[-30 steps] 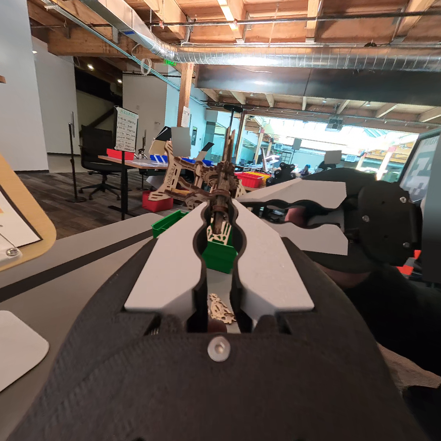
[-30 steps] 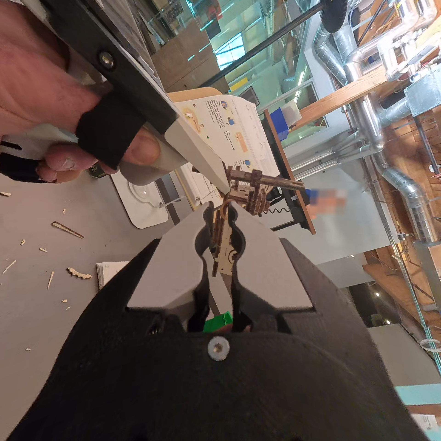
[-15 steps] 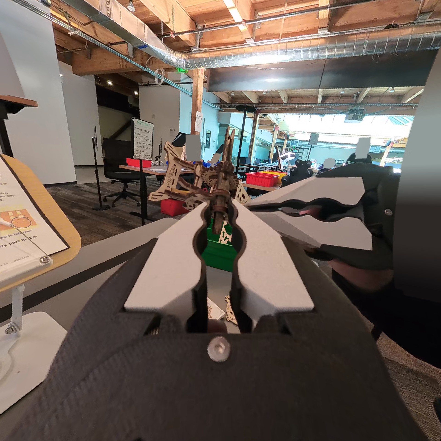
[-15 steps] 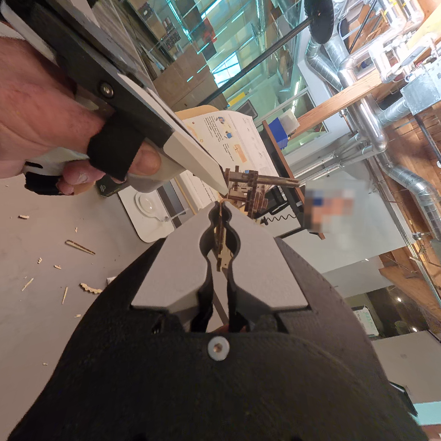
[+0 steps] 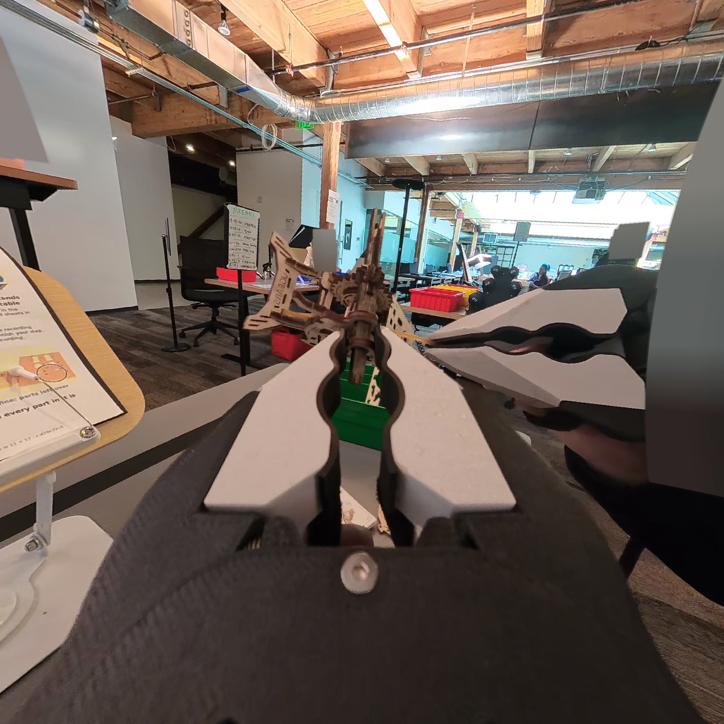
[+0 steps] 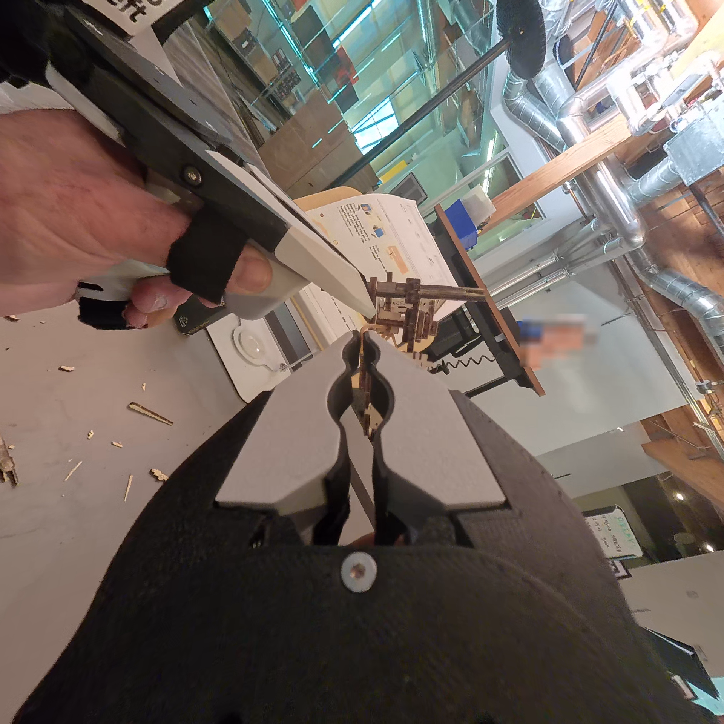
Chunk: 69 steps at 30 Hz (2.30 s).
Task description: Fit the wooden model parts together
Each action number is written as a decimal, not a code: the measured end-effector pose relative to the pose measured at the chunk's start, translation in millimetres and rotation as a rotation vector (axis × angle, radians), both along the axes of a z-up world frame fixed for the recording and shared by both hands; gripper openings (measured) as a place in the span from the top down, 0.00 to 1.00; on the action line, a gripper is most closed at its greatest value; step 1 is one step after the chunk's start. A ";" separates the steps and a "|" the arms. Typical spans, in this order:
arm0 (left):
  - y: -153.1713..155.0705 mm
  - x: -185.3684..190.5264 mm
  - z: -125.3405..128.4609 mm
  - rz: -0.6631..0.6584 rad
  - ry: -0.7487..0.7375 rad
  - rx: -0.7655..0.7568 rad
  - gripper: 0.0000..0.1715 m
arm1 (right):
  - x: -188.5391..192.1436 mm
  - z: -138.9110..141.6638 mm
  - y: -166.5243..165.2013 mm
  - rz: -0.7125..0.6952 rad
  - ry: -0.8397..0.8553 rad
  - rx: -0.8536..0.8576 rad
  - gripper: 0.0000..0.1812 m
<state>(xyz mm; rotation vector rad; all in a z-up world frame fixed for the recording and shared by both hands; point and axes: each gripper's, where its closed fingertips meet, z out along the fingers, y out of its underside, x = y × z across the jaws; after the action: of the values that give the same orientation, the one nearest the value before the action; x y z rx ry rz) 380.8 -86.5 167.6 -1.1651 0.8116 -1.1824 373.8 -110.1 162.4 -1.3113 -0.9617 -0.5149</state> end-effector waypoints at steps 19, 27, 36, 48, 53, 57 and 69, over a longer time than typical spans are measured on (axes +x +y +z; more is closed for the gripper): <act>-14.1 -5.3 8.2 0.279 0.123 0.487 0.94 | 1.5 -8.1 -3.5 0.049 0.160 -0.060 1.00; -18.0 -17.7 17.6 0.405 0.167 0.711 0.94 | -3.1 -7.7 -0.2 0.067 0.242 -0.096 0.95; -21.3 -33.8 21.6 0.476 0.171 0.860 0.94 | -10.2 -1.7 0.4 0.086 0.311 -0.110 0.91; -21.4 -50.6 26.1 0.390 0.074 0.811 0.94 | -15.7 26.3 -1.8 0.157 0.355 -0.070 0.85; -25.9 -49.3 25.2 0.357 0.055 0.817 0.94 | -24.4 33.7 0.9 0.188 0.305 -0.054 0.82; -31.6 -43.3 25.0 0.321 0.047 0.813 0.94 | -29.2 33.4 4.4 0.211 0.258 -0.051 0.81; -36.4 -29.0 17.7 0.303 0.073 0.788 0.94 | -25.1 31.5 5.5 0.188 0.204 -0.015 0.87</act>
<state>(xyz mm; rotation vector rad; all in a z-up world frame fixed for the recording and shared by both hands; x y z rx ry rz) 351.8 -122.9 185.3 -0.6375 0.9893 -0.4818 348.7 -104.6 194.0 -1.2456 -0.9086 -0.2249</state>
